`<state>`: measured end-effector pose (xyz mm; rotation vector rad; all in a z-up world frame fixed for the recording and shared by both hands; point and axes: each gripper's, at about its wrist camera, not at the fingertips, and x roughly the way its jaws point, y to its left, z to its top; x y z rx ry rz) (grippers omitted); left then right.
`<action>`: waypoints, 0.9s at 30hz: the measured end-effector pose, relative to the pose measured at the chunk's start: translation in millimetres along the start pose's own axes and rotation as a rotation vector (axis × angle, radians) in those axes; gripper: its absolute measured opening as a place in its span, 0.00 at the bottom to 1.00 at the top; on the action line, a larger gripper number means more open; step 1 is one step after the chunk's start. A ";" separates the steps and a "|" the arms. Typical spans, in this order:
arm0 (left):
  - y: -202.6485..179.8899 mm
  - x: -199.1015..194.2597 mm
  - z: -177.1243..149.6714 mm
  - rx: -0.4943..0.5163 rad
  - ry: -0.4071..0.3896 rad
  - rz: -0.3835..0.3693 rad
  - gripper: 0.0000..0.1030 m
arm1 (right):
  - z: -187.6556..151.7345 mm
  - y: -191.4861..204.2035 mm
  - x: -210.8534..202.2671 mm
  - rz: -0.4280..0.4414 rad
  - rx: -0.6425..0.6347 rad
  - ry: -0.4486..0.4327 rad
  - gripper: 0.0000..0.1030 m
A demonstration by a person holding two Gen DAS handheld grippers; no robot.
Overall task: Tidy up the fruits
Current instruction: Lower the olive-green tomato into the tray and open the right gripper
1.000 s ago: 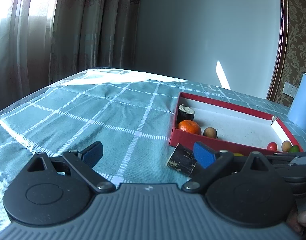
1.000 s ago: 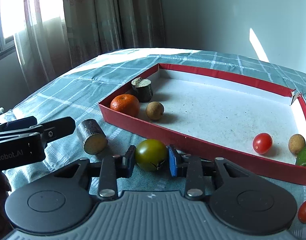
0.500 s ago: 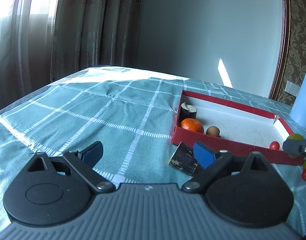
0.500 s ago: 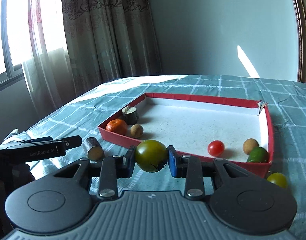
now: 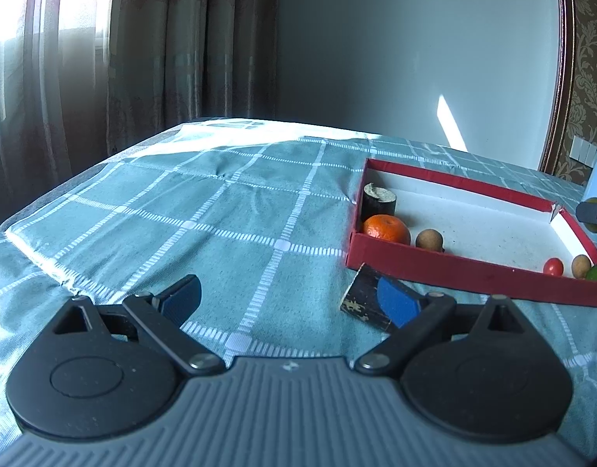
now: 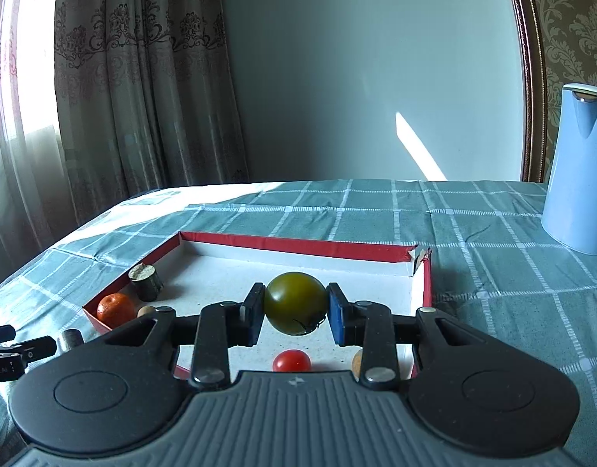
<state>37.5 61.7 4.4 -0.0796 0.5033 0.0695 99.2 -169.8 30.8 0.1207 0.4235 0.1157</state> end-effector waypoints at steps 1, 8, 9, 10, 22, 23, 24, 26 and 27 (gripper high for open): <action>-0.6 0.7 0.0 0.003 0.005 0.003 0.93 | -2.4 -2.7 4.3 -0.006 0.003 0.008 0.32; -2.1 2.7 -0.4 0.014 0.019 0.009 0.94 | -13.2 -12.3 15.4 -0.008 0.025 0.030 0.32; -2.0 2.7 -0.5 0.013 0.019 0.009 0.94 | -13.6 -11.6 14.6 -0.009 0.023 0.028 0.32; -2.0 2.8 -0.5 0.013 0.019 0.009 0.94 | -14.0 -11.5 14.7 -0.008 0.022 0.028 0.32; -0.5 1.7 -0.1 0.005 0.010 0.010 0.94 | -17.9 -14.5 18.4 -0.016 0.026 0.049 0.32; -0.5 1.5 -0.1 0.004 0.009 0.010 0.93 | -18.2 -14.9 18.9 -0.017 0.026 0.052 0.32; -0.4 1.4 -0.2 0.003 0.010 0.011 0.93 | -18.8 -15.2 19.6 -0.017 0.028 0.056 0.32; -0.6 1.5 -0.3 0.003 0.011 0.012 0.93 | -19.4 -15.9 20.5 -0.020 0.030 0.061 0.32; -0.8 1.6 -0.4 0.003 0.011 0.013 0.94 | -19.8 -16.6 21.5 -0.022 0.032 0.064 0.32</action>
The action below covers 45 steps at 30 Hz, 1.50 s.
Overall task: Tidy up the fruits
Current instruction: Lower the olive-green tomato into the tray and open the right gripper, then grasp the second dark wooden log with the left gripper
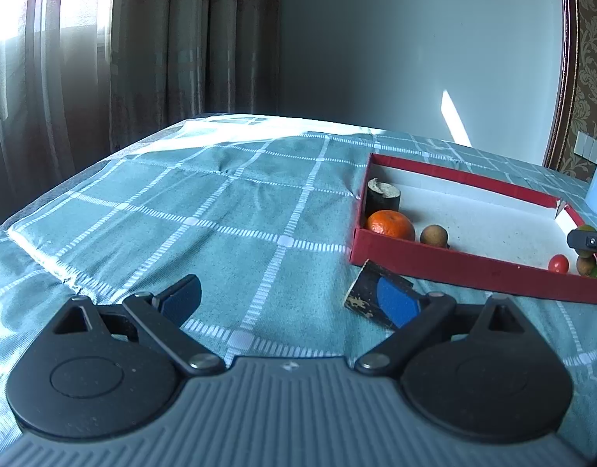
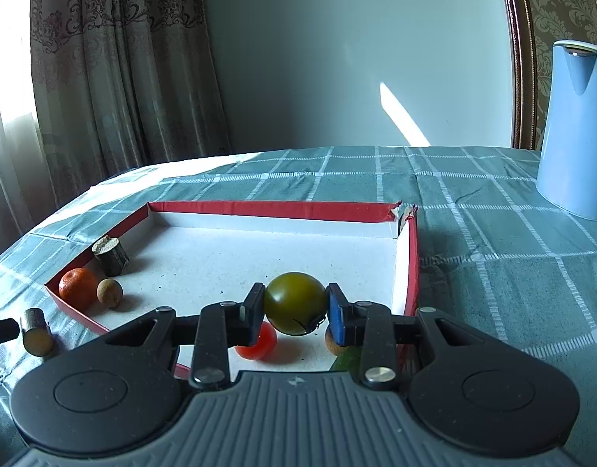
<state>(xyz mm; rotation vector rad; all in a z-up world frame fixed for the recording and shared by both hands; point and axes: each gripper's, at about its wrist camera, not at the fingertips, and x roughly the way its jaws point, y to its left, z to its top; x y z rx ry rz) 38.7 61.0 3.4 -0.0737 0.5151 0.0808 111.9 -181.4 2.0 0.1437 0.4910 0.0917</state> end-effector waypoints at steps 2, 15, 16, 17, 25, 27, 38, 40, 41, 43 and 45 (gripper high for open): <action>0.3 0.9 0.3 0.000 0.003 -0.001 0.93 | -1.2 -1.8 0.6 -0.001 0.006 -0.002 0.32; 1.5 -0.4 0.0 -0.006 0.003 -0.003 0.93 | -13.9 -24.6 -60.3 0.035 0.145 -0.140 0.40; 1.0 -0.8 -0.2 -0.002 0.003 -0.005 0.94 | -21.0 -23.3 -67.3 0.051 0.140 -0.134 0.41; -0.1 -1.2 -0.6 0.004 0.002 -0.008 0.94 | -27.7 -21.7 -72.7 0.060 0.135 -0.123 0.43; -3.9 -2.1 -1.5 0.027 -0.001 0.008 0.94 | -69.7 -20.3 -114.6 0.069 0.081 -0.079 0.44; -2.6 -2.4 -1.7 0.021 -0.003 0.005 0.94 | -74.5 -23.1 -121.4 0.053 0.051 -0.075 0.44; -21.8 -12.1 -5.1 0.135 -0.053 -0.002 0.99 | -81.9 -45.9 -128.7 0.062 0.108 -0.079 0.44; -28.7 -14.8 -6.6 0.175 -0.071 0.011 1.00 | -81.3 -42.4 -127.6 0.059 0.086 -0.073 0.44; -30.6 -15.0 -7.0 0.186 -0.073 0.013 1.00 | -81.0 -40.7 -127.3 0.057 0.076 -0.072 0.44; -30.2 -14.0 -6.7 0.187 -0.067 0.004 1.00 | -80.5 -37.3 -125.8 0.061 0.051 -0.059 0.44; -27.3 -12.0 -5.7 0.172 -0.054 -0.007 1.00 | -79.5 -34.5 -122.6 0.059 0.039 -0.036 0.44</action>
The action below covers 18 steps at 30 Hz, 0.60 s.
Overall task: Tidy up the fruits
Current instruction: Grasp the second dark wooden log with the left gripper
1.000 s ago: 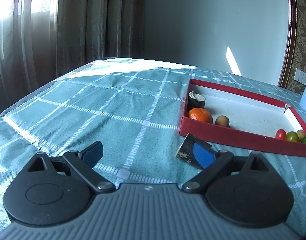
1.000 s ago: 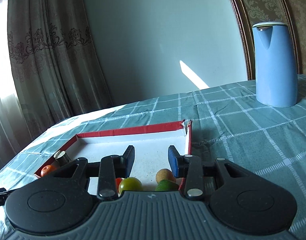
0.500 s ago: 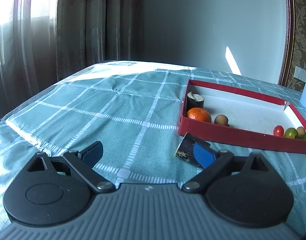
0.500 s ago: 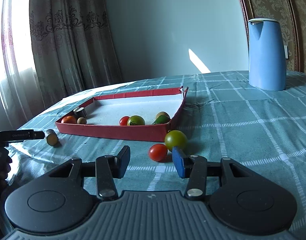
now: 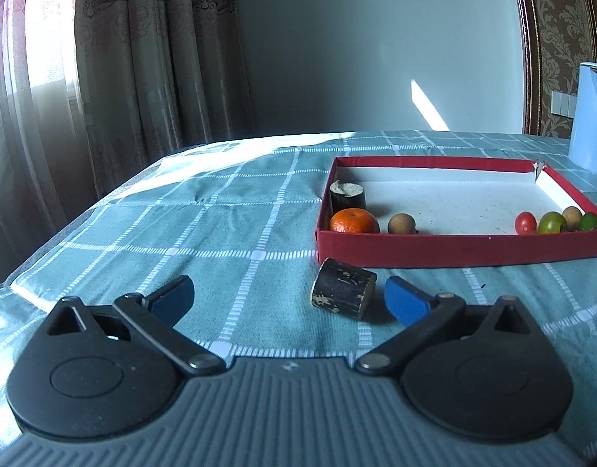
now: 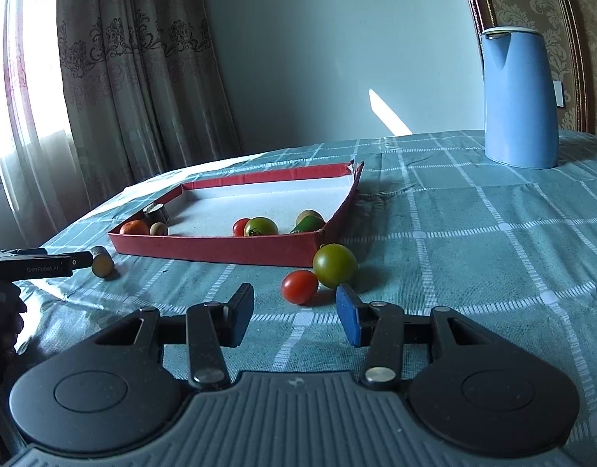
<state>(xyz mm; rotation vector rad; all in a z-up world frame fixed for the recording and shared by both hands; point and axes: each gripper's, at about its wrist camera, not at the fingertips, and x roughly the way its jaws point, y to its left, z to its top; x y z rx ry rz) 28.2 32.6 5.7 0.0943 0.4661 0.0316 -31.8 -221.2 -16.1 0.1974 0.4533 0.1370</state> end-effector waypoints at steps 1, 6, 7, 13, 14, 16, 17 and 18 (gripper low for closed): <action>1.7 1.1 0.1 -0.009 0.007 0.003 1.00 | 0.7 0.9 1.9 0.003 -0.005 0.013 0.44; -3.2 3.2 -0.2 0.019 0.026 0.007 1.00 | 4.6 2.5 15.4 0.013 0.003 0.067 0.44; -5.3 2.9 -0.6 0.030 0.024 0.013 1.00 | 5.8 3.5 18.2 0.010 0.005 0.073 0.44; -1.1 7.8 0.3 0.017 0.048 -0.022 1.00 | 9.4 6.9 28.9 -0.004 0.013 0.086 0.44; 1.2 10.5 1.6 0.004 0.059 -0.035 1.00 | 9.0 6.2 28.8 -0.006 0.017 0.087 0.44; 4.3 17.5 4.9 -0.014 0.086 -0.058 1.00 | 8.8 2.1 28.2 0.002 0.040 0.086 0.44; 3.8 20.5 6.4 -0.012 0.094 -0.063 1.00 | 8.4 0.5 27.6 0.002 0.050 0.083 0.44; 2.6 22.5 7.7 -0.008 0.096 -0.063 1.00 | 8.5 -1.0 27.7 0.000 0.059 0.082 0.44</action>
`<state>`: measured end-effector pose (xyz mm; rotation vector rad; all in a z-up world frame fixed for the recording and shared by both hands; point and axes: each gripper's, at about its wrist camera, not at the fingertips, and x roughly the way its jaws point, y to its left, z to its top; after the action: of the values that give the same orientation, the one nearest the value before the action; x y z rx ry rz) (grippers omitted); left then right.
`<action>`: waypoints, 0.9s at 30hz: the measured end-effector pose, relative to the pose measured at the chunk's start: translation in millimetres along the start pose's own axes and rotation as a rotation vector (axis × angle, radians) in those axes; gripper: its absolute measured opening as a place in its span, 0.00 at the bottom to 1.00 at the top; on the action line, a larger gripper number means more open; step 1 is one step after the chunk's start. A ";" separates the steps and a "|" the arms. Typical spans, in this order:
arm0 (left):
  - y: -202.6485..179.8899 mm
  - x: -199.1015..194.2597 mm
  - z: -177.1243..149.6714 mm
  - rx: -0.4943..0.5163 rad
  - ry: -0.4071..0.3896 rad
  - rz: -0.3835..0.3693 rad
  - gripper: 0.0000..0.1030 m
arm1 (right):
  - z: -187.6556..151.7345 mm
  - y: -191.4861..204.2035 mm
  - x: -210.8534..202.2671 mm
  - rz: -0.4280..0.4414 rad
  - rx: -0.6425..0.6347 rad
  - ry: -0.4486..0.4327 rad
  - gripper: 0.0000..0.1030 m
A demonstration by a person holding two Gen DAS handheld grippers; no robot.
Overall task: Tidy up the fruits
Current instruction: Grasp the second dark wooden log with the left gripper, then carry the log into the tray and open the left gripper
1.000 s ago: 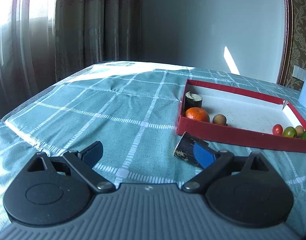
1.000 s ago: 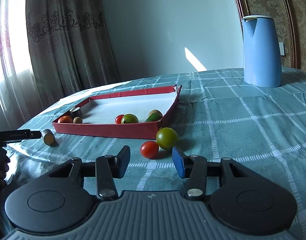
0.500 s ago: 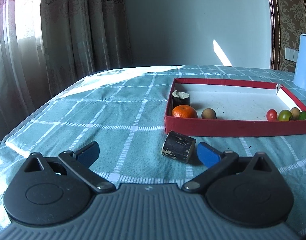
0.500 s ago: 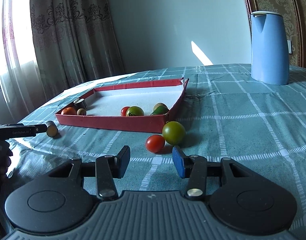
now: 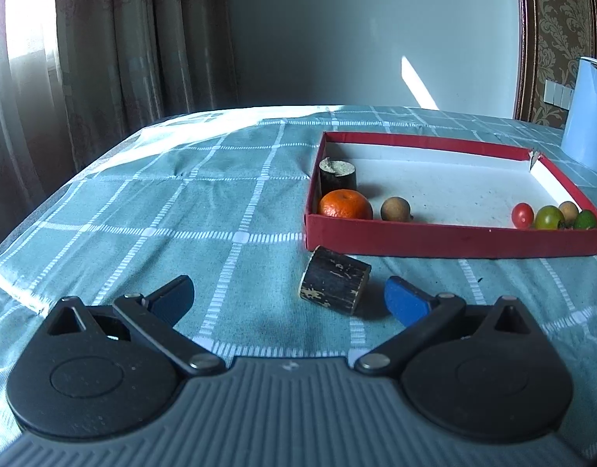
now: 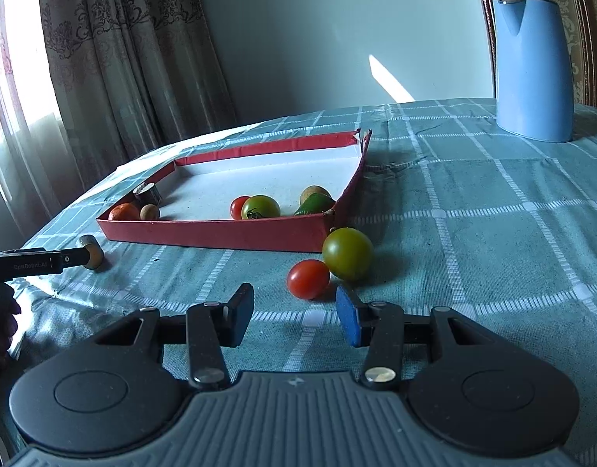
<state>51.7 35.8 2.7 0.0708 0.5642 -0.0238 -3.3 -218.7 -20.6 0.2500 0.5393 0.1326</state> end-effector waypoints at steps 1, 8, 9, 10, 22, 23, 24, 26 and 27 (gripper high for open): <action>-1.4 1.5 1.4 0.006 -0.001 0.000 1.00 | -0.3 -1.3 -0.3 0.002 0.008 -0.001 0.44; -9.9 12.8 8.0 0.024 -0.007 -0.004 0.83 | -2.2 -8.2 -3.4 0.014 0.055 -0.019 0.44; -9.8 14.5 7.8 0.025 0.002 -0.006 0.80 | -2.3 -8.9 -3.9 0.015 0.061 -0.023 0.44; -8.9 16.5 8.0 0.018 0.011 -0.009 0.74 | -2.6 -9.9 -4.2 0.017 0.068 -0.025 0.44; -5.8 9.9 6.6 -0.051 -0.004 -0.016 0.34 | -3.0 -17.0 -5.4 0.041 0.107 -0.043 0.49; -7.3 6.6 6.8 -0.051 -0.009 -0.018 0.34 | -3.0 -17.4 -5.6 0.043 0.109 -0.046 0.49; -9.3 4.3 6.6 -0.048 -0.012 -0.018 0.34 | -3.0 -17.8 -5.8 0.047 0.111 -0.048 0.49; -15.5 -0.6 6.5 -0.033 -0.017 -0.007 0.34 | -3.1 -18.1 -6.1 0.050 0.113 -0.050 0.49; -18.0 -2.7 6.5 -0.028 -0.019 -0.004 0.34 | -3.5 -18.2 -6.5 0.051 0.113 -0.052 0.49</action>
<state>52.1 17.4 8.6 0.0418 0.5457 -0.0207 -9.6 -236.7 -25.2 0.3767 0.4893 0.1446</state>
